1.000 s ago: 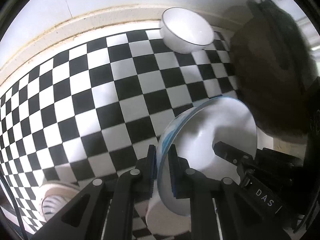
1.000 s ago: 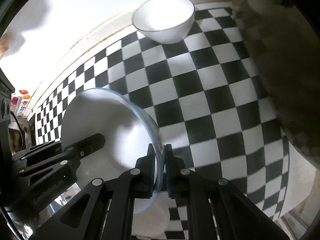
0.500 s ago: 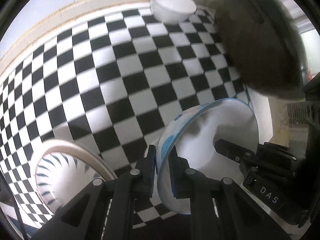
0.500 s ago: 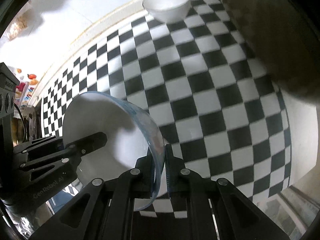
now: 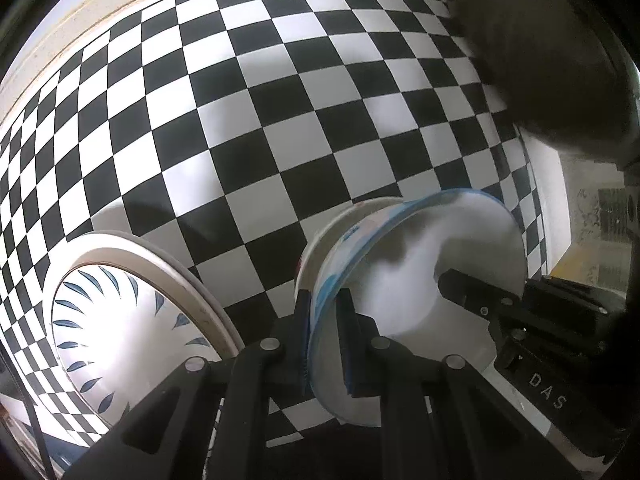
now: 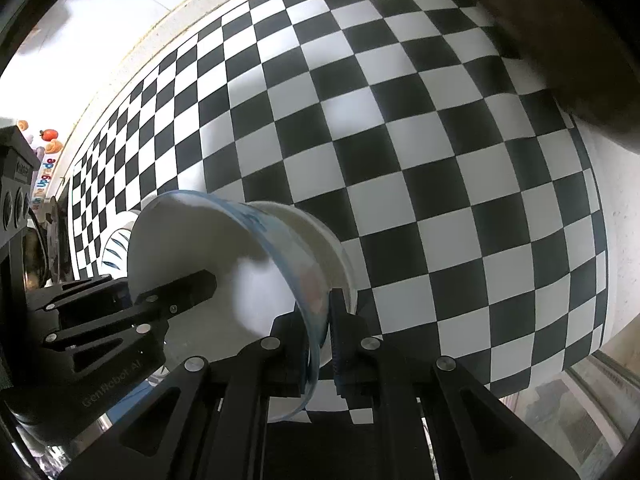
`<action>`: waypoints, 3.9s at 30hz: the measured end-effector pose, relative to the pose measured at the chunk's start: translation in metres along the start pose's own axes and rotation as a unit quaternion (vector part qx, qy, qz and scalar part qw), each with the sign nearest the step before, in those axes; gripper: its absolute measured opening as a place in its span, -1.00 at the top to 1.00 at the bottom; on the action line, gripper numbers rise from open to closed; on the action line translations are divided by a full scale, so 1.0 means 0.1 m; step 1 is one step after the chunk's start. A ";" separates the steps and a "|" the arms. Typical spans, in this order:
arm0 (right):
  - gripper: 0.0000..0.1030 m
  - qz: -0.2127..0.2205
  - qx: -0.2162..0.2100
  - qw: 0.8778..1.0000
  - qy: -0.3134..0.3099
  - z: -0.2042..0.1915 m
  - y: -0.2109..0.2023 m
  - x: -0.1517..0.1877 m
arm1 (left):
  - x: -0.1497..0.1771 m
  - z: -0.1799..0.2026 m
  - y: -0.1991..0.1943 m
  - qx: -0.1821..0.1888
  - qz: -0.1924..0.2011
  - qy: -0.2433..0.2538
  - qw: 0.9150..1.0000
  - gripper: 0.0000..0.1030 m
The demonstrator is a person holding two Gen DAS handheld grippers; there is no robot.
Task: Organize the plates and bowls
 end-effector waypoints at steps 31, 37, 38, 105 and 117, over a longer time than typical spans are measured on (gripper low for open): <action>0.75 -0.026 -0.002 1.000 0.010 0.10 -0.08 0.01 | 0.02 -0.01 -0.01 0.003 -0.019 -0.008 1.000 0.77; 0.75 -0.025 -0.006 1.000 0.008 0.10 -0.10 0.06 | 0.06 0.02 -0.02 -0.013 -0.021 -0.006 1.000 0.77; 0.75 -0.024 -0.006 1.000 0.008 0.10 -0.12 0.06 | 0.07 0.02 -0.02 -0.022 -0.022 -0.003 1.000 0.77; 0.42 0.068 0.093 0.993 0.001 -0.15 0.09 -3.07 | -2.95 -0.78 0.30 -0.004 0.036 -0.105 0.994 0.83; 0.83 -0.001 0.037 0.999 0.015 -0.11 0.61 -3.42 | -2.88 -0.86 0.37 0.041 0.040 -0.132 0.990 0.83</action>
Point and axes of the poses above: each gripper's, at about its wrist camera, not at the fingertips, and y roughly the way its jaws point, z to its right, x to its underside, the point moved 4 cm from there along y, roughly the way its jaws point, and after that the axes turned 5 degrees about z, right-handed, at the moved point
